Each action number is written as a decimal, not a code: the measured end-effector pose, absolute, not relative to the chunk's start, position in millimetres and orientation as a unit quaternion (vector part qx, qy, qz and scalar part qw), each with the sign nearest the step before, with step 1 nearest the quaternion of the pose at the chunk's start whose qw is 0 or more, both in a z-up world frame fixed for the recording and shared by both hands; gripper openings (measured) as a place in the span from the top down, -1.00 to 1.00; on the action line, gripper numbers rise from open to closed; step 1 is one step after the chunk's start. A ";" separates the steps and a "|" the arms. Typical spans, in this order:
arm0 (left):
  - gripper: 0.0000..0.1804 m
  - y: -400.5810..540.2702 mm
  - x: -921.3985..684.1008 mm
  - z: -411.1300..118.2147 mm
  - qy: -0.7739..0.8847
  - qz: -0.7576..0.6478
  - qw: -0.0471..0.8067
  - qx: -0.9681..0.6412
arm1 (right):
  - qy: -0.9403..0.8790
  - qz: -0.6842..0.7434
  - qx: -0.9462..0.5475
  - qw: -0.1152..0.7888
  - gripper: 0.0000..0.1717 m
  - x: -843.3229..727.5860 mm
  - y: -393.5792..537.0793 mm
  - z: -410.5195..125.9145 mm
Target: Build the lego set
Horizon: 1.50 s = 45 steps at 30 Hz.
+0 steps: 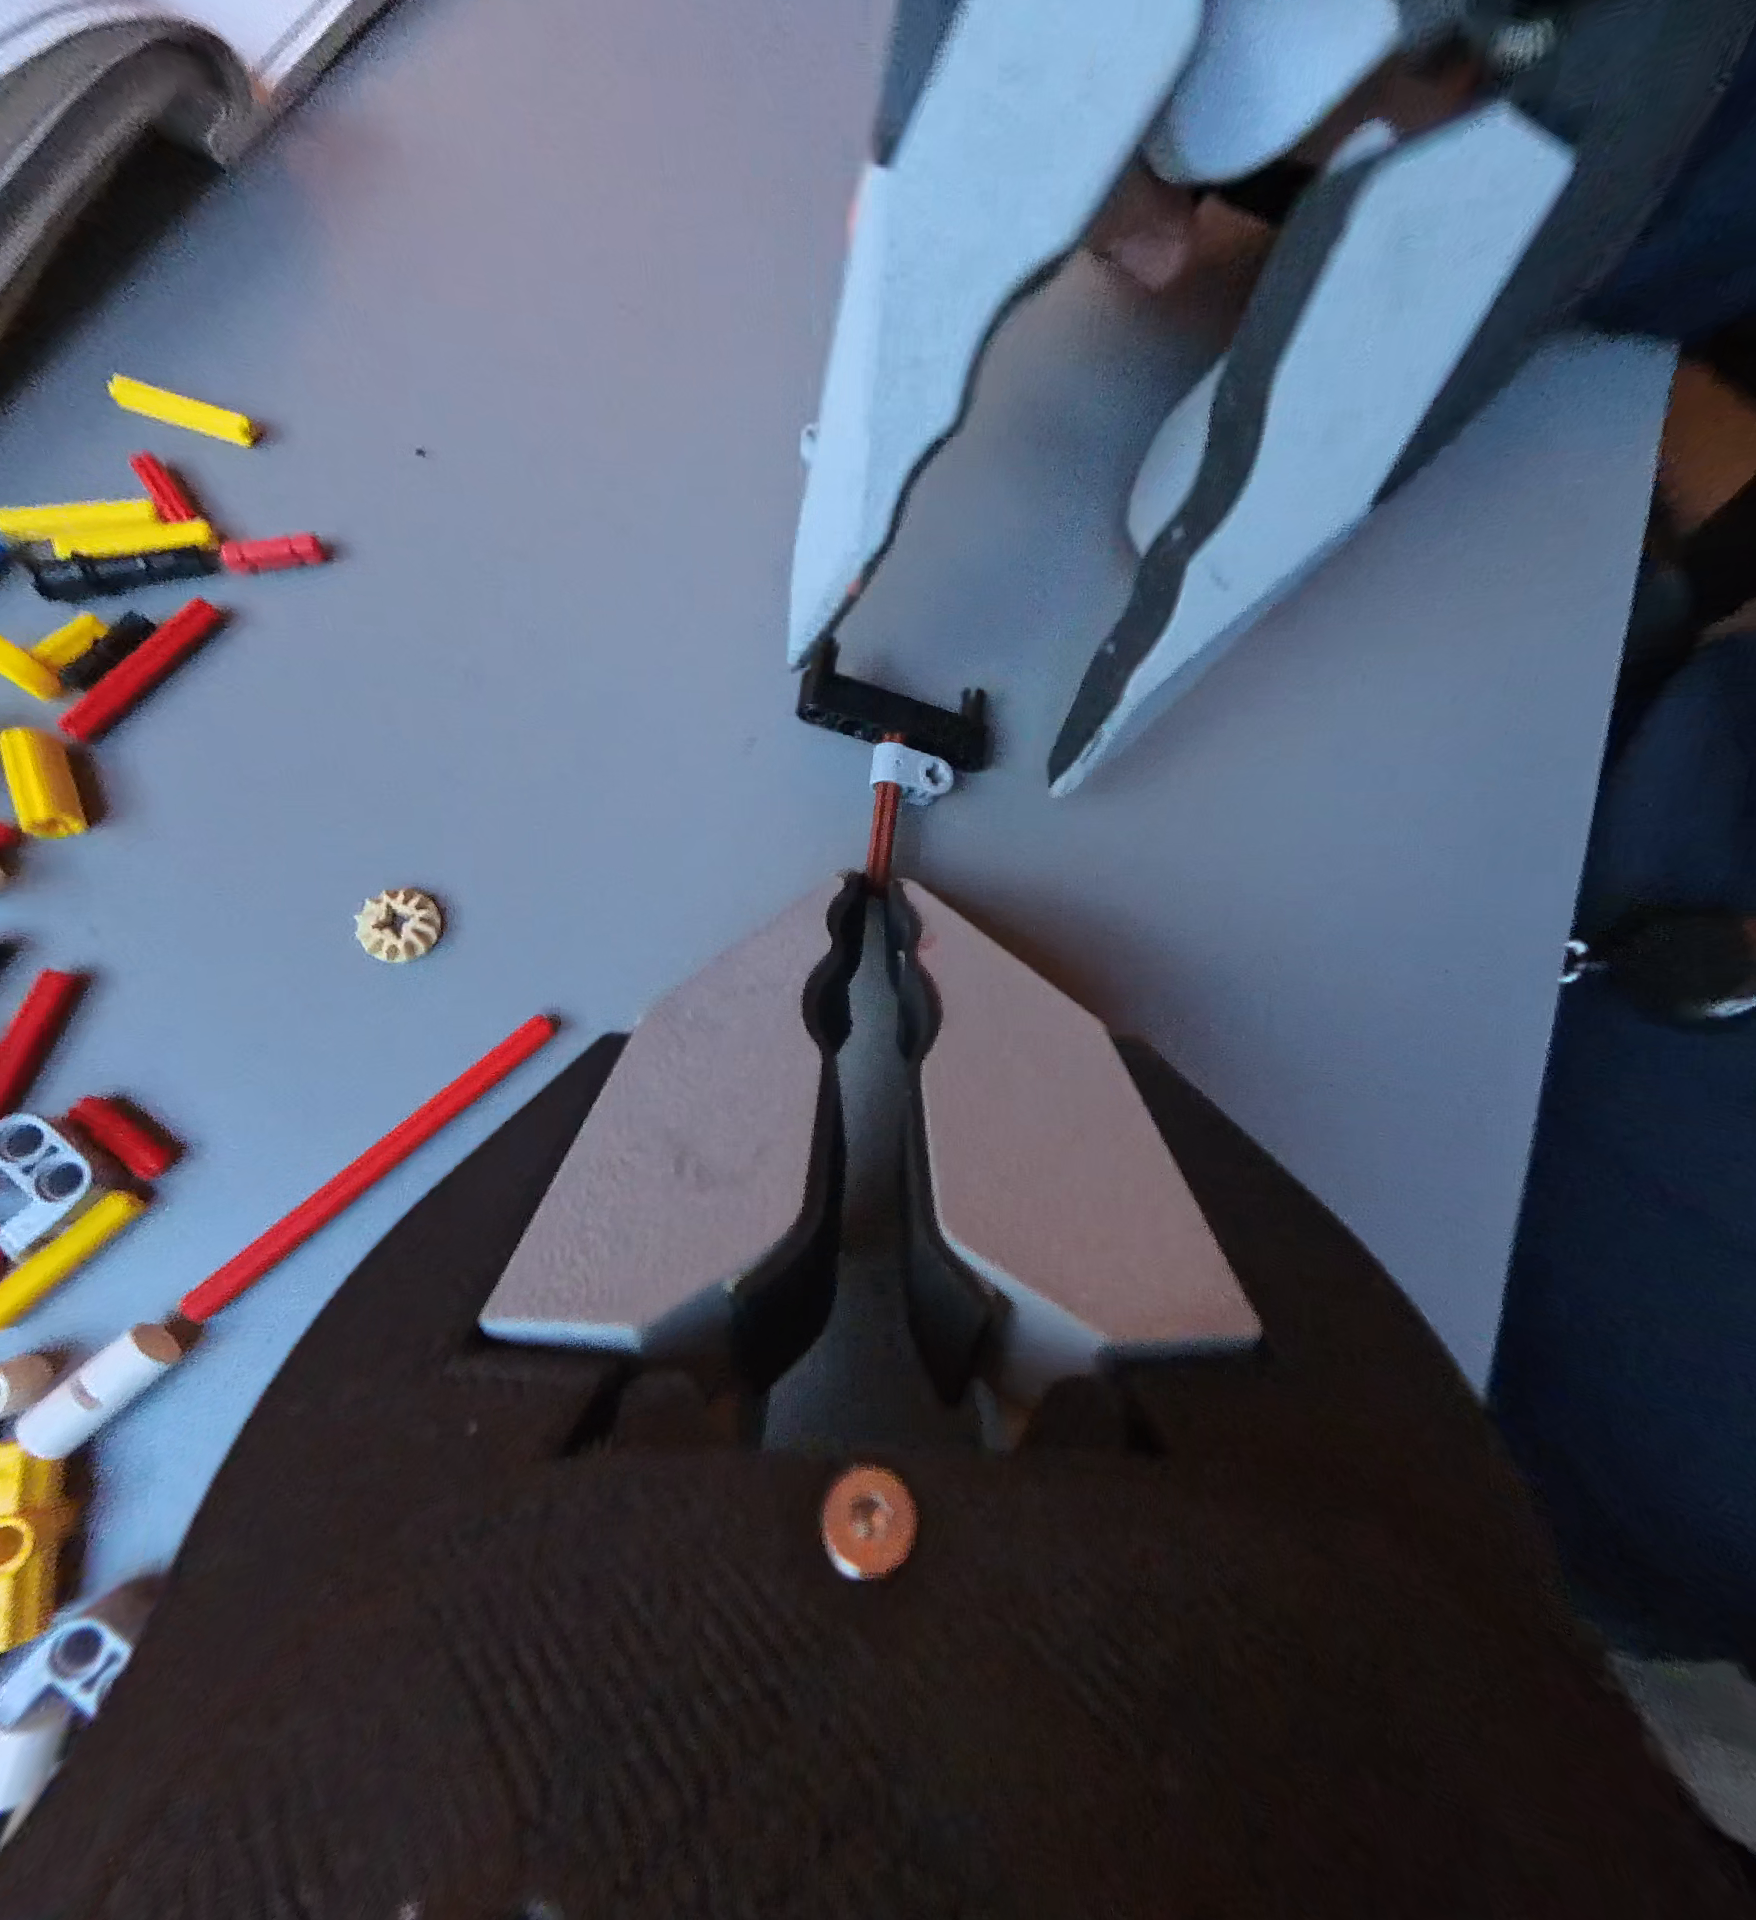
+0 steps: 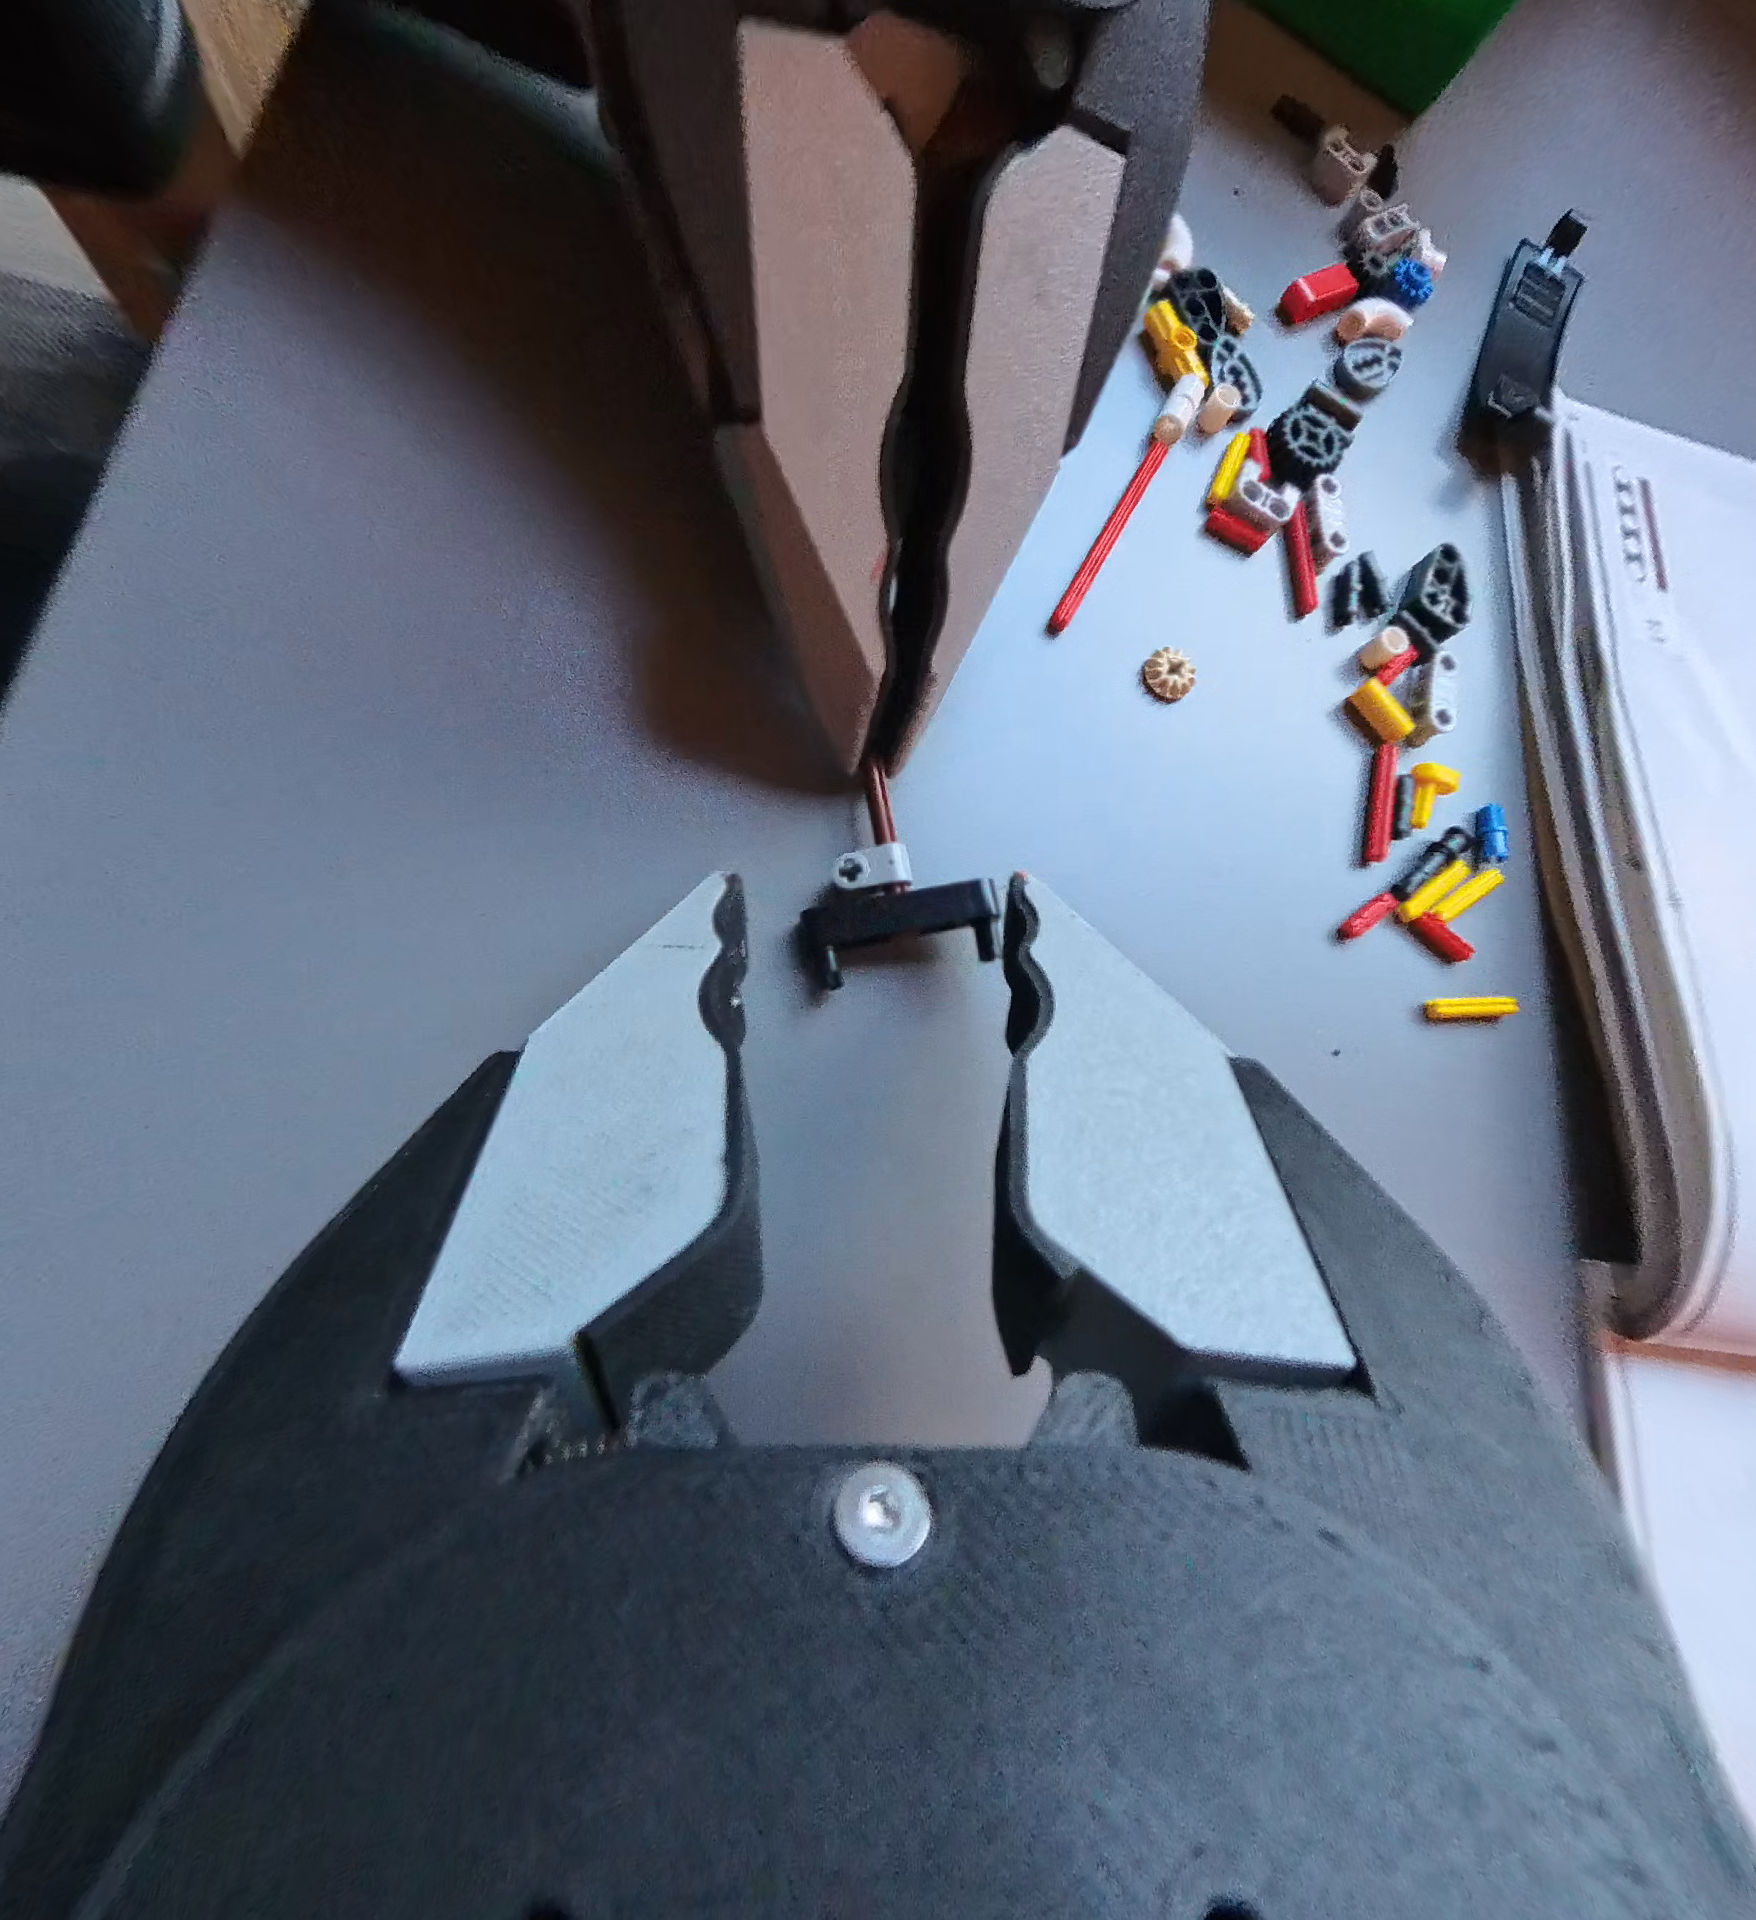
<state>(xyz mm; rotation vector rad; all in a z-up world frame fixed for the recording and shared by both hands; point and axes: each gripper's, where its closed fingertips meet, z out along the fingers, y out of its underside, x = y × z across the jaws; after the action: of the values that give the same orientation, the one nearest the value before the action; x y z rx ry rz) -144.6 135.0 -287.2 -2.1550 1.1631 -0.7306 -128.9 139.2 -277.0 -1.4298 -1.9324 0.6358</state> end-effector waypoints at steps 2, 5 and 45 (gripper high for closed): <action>0.98 135.1 -146.3 -287.4 0.419 -0.288 0.279 -0.815 | -0.748 0.208 -0.534 0.335 0.48 -128.0 141.0 -282.3; 0.98 132.1 -145.5 -287.1 0.405 -0.308 0.266 -0.819 | -0.755 0.199 -0.516 0.351 0.55 -129.9 139.4 -282.0; 0.89 141.0 -142.9 -288.5 0.520 -0.166 0.308 -0.779 | -0.709 0.298 -0.569 0.290 1.00 -133.8 139.5 -284.5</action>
<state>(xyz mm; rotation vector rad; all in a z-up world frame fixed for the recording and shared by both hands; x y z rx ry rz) -142.9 141.0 -288.5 -2.0612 1.3751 -0.4395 -133.8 139.5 -284.5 -1.5168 -1.8925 0.7957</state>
